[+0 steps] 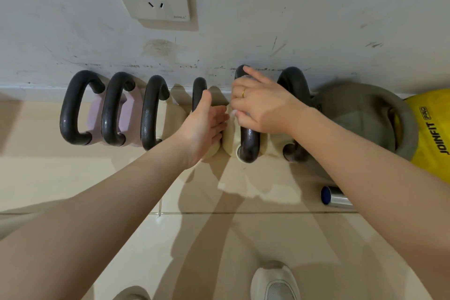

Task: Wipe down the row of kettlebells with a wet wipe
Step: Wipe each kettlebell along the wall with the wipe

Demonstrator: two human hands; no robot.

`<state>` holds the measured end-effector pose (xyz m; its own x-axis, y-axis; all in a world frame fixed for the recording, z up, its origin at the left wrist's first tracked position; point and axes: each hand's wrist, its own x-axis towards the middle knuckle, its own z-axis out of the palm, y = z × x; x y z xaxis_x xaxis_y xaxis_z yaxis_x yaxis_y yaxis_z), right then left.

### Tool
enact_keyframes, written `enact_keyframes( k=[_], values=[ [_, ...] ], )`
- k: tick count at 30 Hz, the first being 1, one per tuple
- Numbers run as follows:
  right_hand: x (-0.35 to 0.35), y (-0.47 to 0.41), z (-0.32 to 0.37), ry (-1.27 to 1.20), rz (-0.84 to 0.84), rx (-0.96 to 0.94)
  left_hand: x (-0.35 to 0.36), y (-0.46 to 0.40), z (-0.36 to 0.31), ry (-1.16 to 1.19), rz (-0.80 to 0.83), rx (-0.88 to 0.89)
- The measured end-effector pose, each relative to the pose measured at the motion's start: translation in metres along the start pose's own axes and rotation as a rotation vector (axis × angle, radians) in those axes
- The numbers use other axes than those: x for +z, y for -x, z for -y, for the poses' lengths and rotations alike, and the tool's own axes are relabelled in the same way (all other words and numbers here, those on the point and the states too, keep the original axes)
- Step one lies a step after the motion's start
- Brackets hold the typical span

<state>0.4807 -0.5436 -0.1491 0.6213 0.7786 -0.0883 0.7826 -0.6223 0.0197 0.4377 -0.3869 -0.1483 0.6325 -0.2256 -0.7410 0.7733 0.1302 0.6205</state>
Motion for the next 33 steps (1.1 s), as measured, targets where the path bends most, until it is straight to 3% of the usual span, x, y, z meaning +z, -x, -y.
enact_keyframes(
  k=[4,9,15,17,22,28,33],
  values=[
    [0.002,0.011,0.012,-0.008,-0.059,0.006,-0.002,0.003,0.0,0.055,0.006,0.007],
    [0.006,0.032,0.019,0.023,-0.047,-0.263,0.0,0.004,-0.001,0.053,0.012,0.009],
    [-0.002,-0.002,-0.009,-0.07,-0.022,-0.018,-0.005,0.003,0.0,0.003,-0.022,0.015],
    [0.004,0.011,0.003,-0.029,-0.049,-0.012,-0.006,0.003,0.0,-0.006,-0.017,0.021],
    [0.007,0.036,0.018,0.03,0.001,-0.311,-0.004,-0.002,0.005,-0.08,0.001,0.035],
    [0.016,0.024,0.019,-0.02,-0.131,0.069,0.023,-0.004,-0.011,-0.156,-0.025,0.097],
    [0.044,0.072,0.063,0.237,-0.041,-0.074,0.019,-0.004,-0.024,-0.3,-0.04,0.126]
  ],
)
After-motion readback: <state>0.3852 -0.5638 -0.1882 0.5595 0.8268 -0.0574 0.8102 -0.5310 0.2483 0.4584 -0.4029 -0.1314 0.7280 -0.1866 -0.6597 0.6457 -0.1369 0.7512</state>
